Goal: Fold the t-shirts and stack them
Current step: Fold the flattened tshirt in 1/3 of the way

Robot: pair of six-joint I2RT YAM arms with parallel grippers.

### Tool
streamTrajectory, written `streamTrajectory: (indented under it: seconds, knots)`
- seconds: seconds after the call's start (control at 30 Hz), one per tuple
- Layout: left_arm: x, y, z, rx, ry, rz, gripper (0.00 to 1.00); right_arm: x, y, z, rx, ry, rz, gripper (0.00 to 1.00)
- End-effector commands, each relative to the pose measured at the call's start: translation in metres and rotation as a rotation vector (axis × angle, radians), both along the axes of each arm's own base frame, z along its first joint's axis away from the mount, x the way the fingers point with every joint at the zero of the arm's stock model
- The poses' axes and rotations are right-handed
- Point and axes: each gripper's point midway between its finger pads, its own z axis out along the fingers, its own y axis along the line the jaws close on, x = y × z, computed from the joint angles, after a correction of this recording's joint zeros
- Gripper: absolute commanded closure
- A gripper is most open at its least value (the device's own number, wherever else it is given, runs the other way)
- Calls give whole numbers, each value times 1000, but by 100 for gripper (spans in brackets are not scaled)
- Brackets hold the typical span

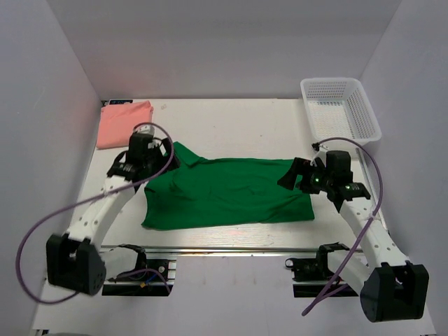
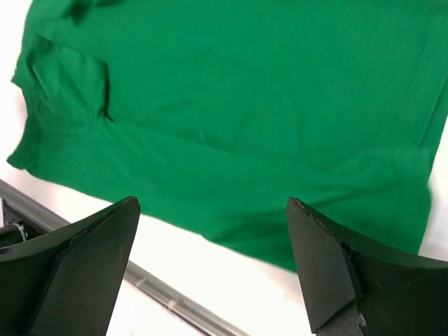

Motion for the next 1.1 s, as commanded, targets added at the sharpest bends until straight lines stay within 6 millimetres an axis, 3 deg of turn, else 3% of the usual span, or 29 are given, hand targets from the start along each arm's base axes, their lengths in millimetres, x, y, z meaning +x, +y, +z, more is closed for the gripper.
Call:
streamTrajectory:
  seconds: [0.0,0.13,0.3,0.43,0.5,0.57,0.63,0.7,0.77,0.8,1.07]
  knots:
    - [25,8,-30,144,65,-41,9,17,-1,16,-22,-60,21,9]
    - [56,6,-37,217,43,-101,19,27,-6,12,-53,-41,-11,9]
    - [70,1,-58,278,62,-205,22,33,-9,4,-68,-14,-23,9]
    - [76,-8,-87,256,134,-243,43,35,-10,-1,-76,4,-37,9]
    - [78,-8,-103,260,167,-247,48,35,-10,-1,-77,4,-38,9]
    - [81,-9,-108,261,174,-248,61,35,-12,1,-82,-3,-44,9]
    - [85,-4,-113,274,185,-241,64,35,-12,3,-85,-5,-43,9]
    - [87,-5,-110,274,182,-240,69,36,-12,6,-88,-15,-43,9]
    - [93,-7,-103,247,149,-247,79,34,-13,5,-89,-14,-47,9]
    - [92,-16,-104,212,134,-287,100,36,-14,8,-91,-25,-51,9]
    - [79,-62,-73,71,-88,-577,100,28,-13,10,-78,-36,-50,9]
